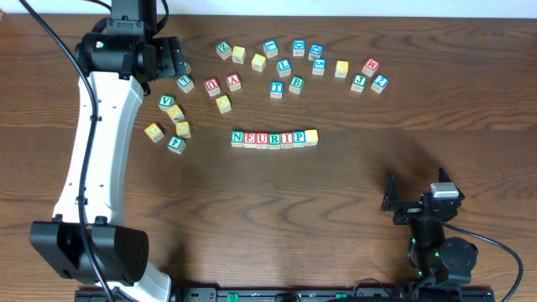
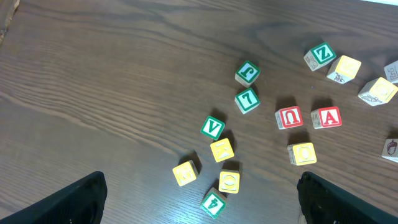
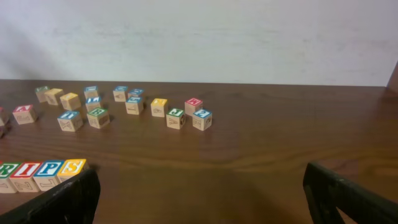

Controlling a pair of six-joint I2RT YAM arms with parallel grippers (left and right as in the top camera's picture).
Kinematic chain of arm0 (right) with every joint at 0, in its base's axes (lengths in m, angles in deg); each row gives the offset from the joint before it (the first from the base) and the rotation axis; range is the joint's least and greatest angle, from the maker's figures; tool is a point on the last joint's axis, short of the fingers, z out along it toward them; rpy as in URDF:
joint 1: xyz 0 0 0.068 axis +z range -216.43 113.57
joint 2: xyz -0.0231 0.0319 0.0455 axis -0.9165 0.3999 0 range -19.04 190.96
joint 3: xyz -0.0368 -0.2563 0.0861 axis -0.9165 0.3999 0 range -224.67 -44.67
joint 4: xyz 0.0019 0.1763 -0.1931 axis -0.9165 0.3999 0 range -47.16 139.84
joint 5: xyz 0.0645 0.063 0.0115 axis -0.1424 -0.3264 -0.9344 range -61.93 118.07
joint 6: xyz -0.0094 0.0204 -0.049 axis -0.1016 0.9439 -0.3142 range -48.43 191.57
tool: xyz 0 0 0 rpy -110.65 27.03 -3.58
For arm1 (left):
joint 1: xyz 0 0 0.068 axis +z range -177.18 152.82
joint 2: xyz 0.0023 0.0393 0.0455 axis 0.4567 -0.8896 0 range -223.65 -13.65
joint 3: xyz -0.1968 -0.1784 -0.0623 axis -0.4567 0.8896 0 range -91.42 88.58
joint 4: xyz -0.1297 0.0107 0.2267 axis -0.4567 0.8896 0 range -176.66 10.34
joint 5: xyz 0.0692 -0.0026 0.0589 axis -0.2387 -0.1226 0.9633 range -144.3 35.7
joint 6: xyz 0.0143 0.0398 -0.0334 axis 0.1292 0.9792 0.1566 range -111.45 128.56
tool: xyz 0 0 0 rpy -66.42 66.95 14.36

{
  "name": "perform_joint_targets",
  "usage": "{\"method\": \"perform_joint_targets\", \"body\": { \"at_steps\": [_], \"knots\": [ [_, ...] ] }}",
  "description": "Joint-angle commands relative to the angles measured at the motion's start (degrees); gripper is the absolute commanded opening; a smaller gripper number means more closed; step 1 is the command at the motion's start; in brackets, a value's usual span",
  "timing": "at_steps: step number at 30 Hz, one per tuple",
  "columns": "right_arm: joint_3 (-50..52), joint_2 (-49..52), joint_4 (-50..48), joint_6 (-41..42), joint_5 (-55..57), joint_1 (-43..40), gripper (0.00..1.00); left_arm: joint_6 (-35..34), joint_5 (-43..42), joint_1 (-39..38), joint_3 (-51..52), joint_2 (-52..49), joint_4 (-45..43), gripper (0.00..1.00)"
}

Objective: Spell out NEURIPS

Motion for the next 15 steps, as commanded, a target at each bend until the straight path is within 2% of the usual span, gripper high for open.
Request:
{"method": "perform_joint_targets", "body": {
  "at_steps": [1,3,8,12,15],
  "knots": [
    [0.11,-0.39,0.20,0.83,0.04,-0.39,0.99,0.07,0.83,0.24,-0.20,-0.17,0.15,0.97],
    [0.11,-0.39,0.20,0.83,0.04,-0.39,0.99,0.66,3.78,0.42,-0.22,0.13,0.26,0.97],
    [0.11,-0.39,0.20,0.83,0.04,-0.39,0.99,0.81,3.50,0.42,0.07,4.26,-0.37,0.97],
    [0.11,-0.39,0.20,0.83,0.04,-0.39,0.99,0.87,1.97,0.42,4.96,10.29,-7.32,0.97],
    [0.11,-0.39,0.20,0.83,0.04,-0.39,0.99,0.90,0.87,0.42,12.81,16.44,-14.32,0.97]
  ]
}}
